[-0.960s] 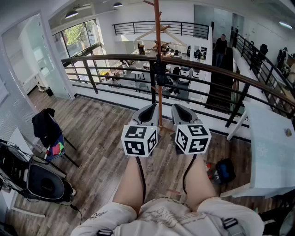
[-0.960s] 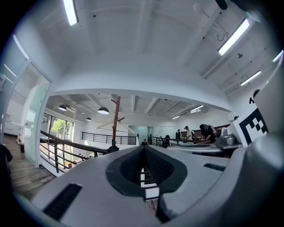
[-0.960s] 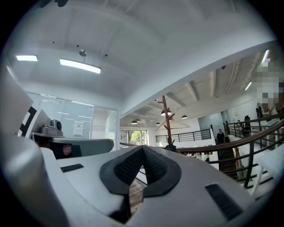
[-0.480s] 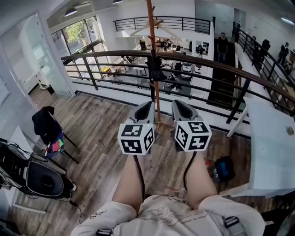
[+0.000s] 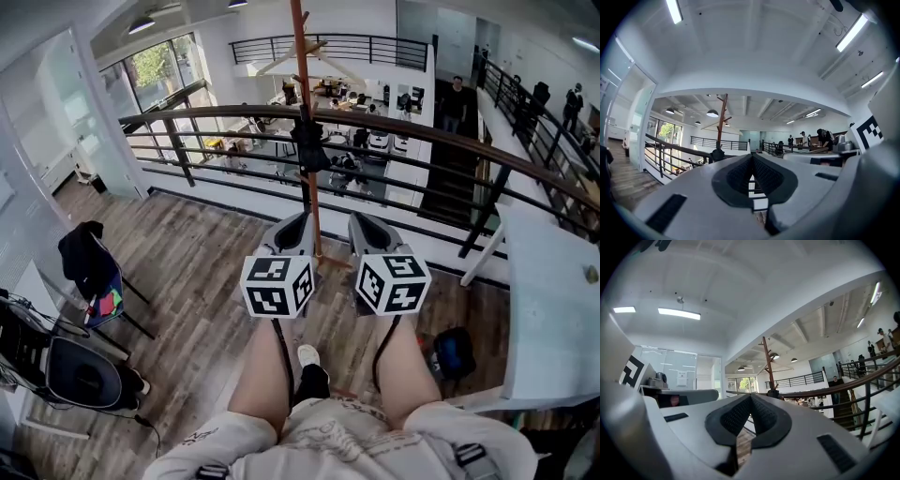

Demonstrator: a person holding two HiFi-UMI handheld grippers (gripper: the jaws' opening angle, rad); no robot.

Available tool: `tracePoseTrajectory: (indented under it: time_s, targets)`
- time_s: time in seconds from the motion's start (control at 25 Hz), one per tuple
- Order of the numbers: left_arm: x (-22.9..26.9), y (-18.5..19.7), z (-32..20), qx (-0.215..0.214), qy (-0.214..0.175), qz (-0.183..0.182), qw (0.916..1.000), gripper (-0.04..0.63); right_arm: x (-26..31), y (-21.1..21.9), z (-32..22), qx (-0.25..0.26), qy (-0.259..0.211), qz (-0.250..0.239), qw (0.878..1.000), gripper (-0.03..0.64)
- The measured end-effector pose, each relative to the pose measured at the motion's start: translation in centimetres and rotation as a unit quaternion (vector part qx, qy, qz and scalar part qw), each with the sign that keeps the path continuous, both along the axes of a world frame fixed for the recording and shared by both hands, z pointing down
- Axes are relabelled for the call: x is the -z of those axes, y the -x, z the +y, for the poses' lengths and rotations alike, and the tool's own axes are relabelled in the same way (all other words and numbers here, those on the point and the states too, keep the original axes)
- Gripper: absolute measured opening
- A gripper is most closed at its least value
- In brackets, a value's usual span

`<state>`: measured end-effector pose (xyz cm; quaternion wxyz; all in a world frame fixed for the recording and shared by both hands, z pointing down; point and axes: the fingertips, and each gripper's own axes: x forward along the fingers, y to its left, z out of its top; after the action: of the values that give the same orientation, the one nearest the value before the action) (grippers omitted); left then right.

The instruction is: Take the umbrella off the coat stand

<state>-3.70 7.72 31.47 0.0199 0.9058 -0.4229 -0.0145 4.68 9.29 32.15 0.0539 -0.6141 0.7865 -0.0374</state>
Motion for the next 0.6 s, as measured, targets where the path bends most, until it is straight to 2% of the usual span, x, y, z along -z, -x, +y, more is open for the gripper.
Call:
tracePoseTrajectory:
  time_s: [0.2, 0.4, 0.6]
  targets:
    - [-0.6, -1.3, -5.5, -0.002, -0.001, 0.004, 1.0, 0.003, -0.8, -1.3, -5.0, 0.014, -0.001, -0.01, 1.0, 0.003]
    - [-0.5, -3.2, -11.3, -0.009, -0.002, 0.01, 0.9999, 0.003, -1.0, -2.5, -10.6, 0.015, 0.002, 0.01, 1.0, 0.003]
    - [-0.7, -2.8, -17.8, -0.009, -0.003, 0.019, 0.9998, 0.003, -1.5, -2.0, -16.9, 0.019, 0.004, 0.018, 1.0, 0.003]
